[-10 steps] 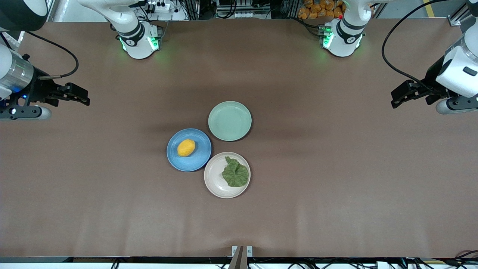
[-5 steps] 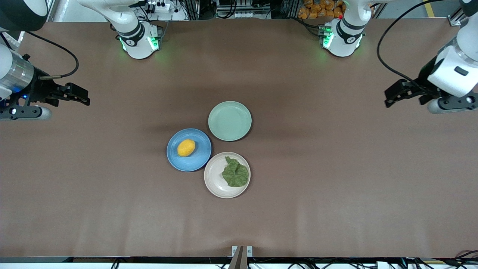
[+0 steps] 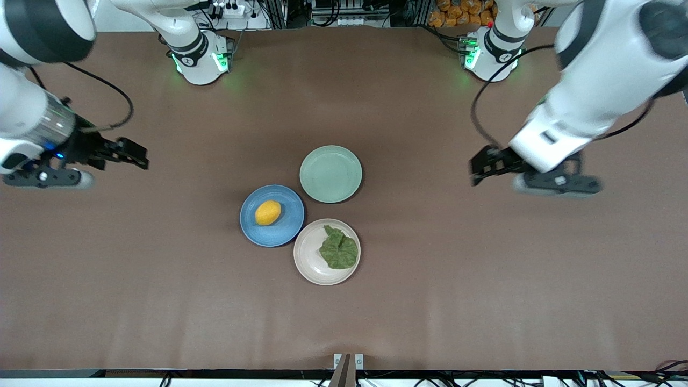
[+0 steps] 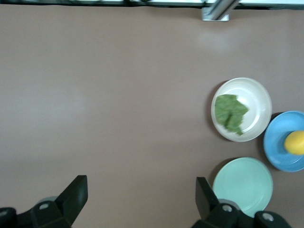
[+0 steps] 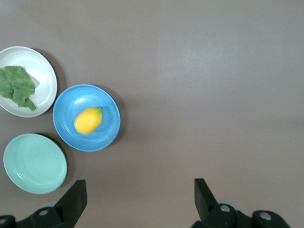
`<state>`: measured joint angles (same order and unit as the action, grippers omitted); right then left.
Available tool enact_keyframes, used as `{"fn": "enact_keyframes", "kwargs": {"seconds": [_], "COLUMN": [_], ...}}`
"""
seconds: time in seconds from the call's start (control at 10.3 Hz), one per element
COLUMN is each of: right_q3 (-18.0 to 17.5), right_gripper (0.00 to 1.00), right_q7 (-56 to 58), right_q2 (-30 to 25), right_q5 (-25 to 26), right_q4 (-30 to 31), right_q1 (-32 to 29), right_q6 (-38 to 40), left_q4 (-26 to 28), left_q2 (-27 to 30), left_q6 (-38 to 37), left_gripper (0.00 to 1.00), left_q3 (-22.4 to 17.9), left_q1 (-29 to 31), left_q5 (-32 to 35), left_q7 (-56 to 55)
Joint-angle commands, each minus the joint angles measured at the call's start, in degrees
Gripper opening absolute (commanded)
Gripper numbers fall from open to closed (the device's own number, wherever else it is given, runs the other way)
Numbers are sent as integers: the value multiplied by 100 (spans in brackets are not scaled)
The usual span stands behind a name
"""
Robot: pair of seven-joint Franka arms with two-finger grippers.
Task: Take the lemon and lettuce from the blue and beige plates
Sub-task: 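Reach the right gripper toward the lemon while the left gripper reaches the lettuce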
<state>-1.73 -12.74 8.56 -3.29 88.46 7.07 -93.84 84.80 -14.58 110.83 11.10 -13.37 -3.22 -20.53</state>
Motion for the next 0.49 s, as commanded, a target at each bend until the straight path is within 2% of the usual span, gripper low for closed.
{"fn": "enact_keyframes", "kwargs": {"seconds": [0.0, 0.19, 0.39], "right_q3": [-20, -186, -275], "right_gripper": [100, 100, 100], "right_q7": [-945, -2035, -2652], "right_q2": [670, 1416, 1971], "right_q5": [-171, -322, -409], "right_q4": [-161, -442, -461], "right_q1": [215, 426, 506], "right_q6": [-170, -318, -949], "left_q4": [-200, -227, -235], "left_q2": [-771, -1658, -2563], "left_q6": [1057, 2724, 4649], "left_gripper": [100, 100, 100], "left_q3": [-46, -72, -308], "left_q1": [-655, -1183, -1833], "left_q5": [-56, -38, -12], "left_q7": [-905, -1014, -1277]}}
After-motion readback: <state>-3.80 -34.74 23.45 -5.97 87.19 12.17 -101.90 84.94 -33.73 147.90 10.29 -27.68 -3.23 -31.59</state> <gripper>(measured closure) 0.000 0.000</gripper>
